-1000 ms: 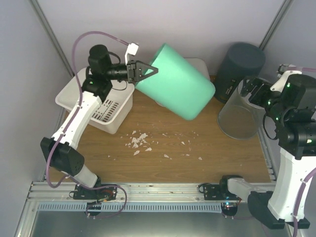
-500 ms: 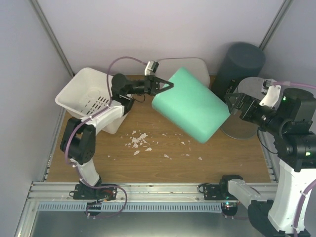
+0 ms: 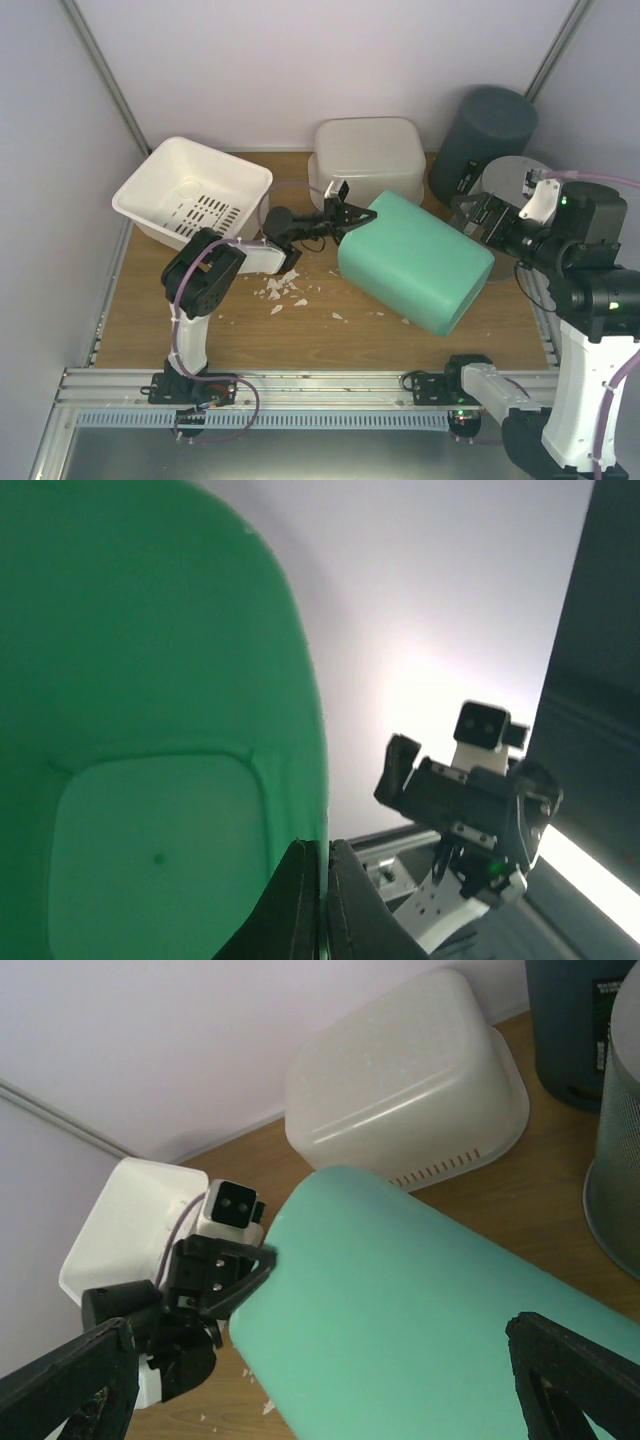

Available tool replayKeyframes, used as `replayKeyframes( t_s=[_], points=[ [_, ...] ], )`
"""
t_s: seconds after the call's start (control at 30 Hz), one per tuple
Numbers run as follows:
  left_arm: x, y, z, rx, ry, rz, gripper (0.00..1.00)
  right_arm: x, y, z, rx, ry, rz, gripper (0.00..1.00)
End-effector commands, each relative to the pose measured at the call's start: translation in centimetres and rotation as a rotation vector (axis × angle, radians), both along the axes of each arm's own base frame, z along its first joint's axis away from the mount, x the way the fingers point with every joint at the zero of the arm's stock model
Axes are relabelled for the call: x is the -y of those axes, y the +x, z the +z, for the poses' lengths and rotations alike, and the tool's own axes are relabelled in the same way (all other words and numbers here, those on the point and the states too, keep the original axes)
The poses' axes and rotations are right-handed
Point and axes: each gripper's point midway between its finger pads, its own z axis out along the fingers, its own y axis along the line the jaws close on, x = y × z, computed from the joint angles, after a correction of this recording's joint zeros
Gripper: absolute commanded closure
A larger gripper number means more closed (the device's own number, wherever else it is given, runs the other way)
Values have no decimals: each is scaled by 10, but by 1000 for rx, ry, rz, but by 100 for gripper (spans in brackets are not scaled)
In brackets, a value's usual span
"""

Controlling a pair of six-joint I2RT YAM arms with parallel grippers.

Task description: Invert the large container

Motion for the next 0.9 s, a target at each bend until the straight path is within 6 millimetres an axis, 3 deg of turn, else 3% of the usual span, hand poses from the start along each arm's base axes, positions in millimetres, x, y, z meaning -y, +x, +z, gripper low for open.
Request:
replayKeyframes(
  t_s=[0.0,0.17,0.33,0.57,0.7,0.87],
  points=[
    [-6,-3,17,-72,-186,49,100,2,-2,-10,-32,7,-19,0],
    [6,-4,-18,-204,-169,46,100,3,-1,-12,-37,8,-32,0],
    [12,-2,-28,-244,-192,43,100,5,-2,-21,-60,12,-49,0],
    [12,6,-61,-324,-163,70,100,7,-6,-32,-83,15,-61,0],
    [11,18,-61,-346,-205,70,100,6,-9,-60,-158,27,-69,0],
    [0,24,-57,-350,-234,85,100,12,-11,-112,-301,41,-134,0]
  ],
)
